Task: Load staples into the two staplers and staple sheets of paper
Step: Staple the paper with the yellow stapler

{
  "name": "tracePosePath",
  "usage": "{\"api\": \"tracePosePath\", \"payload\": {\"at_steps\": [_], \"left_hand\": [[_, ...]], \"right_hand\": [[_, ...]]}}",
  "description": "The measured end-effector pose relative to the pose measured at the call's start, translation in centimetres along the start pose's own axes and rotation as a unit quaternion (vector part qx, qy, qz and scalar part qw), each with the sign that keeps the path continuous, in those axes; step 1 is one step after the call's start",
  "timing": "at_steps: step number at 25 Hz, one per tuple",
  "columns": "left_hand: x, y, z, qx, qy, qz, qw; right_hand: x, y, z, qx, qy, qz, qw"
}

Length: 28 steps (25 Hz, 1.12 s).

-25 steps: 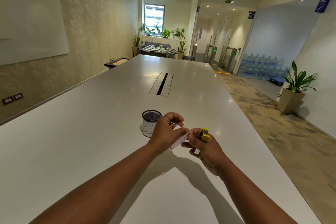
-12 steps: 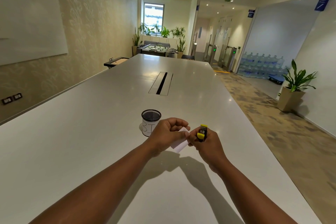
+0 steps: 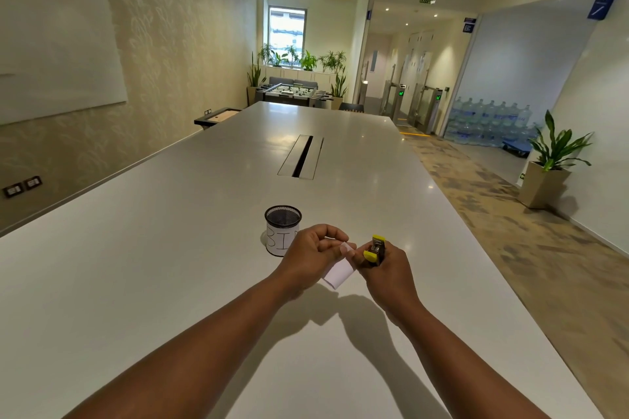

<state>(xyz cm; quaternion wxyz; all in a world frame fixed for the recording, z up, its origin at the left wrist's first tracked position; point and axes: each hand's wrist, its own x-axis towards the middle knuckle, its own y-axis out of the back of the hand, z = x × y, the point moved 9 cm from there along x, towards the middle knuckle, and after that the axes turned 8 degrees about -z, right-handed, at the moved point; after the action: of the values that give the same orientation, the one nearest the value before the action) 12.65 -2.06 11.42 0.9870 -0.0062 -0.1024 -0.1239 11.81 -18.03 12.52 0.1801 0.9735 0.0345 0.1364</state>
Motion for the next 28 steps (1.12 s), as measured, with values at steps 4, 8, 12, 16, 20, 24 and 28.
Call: {"api": "tracePosePath", "payload": {"at_steps": [4, 8, 12, 16, 20, 24, 28], "left_hand": [[0.2, 0.2, -0.4, -0.011, 0.01, 0.027, 1.0], [0.0, 0.3, -0.2, -0.011, 0.004, 0.044, 0.999], [-0.1, 0.7, -0.7, -0.077, 0.024, 0.088, 0.993], [-0.3, 0.4, -1.6, -0.132, 0.049, 0.116, 0.983], [-0.7, 0.2, -2.4, -0.181, 0.056, 0.143, 0.971], [-1.0, -0.3, -2.4, -0.208, 0.059, 0.156, 0.964], [-1.3, -0.5, -2.1, -0.17, 0.054, 0.147, 0.973]], "right_hand": [[-0.3, -0.2, -0.5, -0.026, 0.023, 0.012, 0.999], [-0.6, -0.1, -0.7, -0.03, 0.032, 0.024, 0.999], [-0.9, -1.2, 1.1, 0.128, -0.032, -0.007, 0.991], [-1.3, -2.7, 2.4, 0.179, -0.083, -0.036, 0.98], [-1.5, -2.2, 2.4, 0.184, -0.083, -0.007, 0.979], [-1.9, -2.1, 2.8, 0.238, -0.105, 0.039, 0.965], [-2.2, -1.7, 2.5, 0.25, -0.1, 0.075, 0.96]]}}
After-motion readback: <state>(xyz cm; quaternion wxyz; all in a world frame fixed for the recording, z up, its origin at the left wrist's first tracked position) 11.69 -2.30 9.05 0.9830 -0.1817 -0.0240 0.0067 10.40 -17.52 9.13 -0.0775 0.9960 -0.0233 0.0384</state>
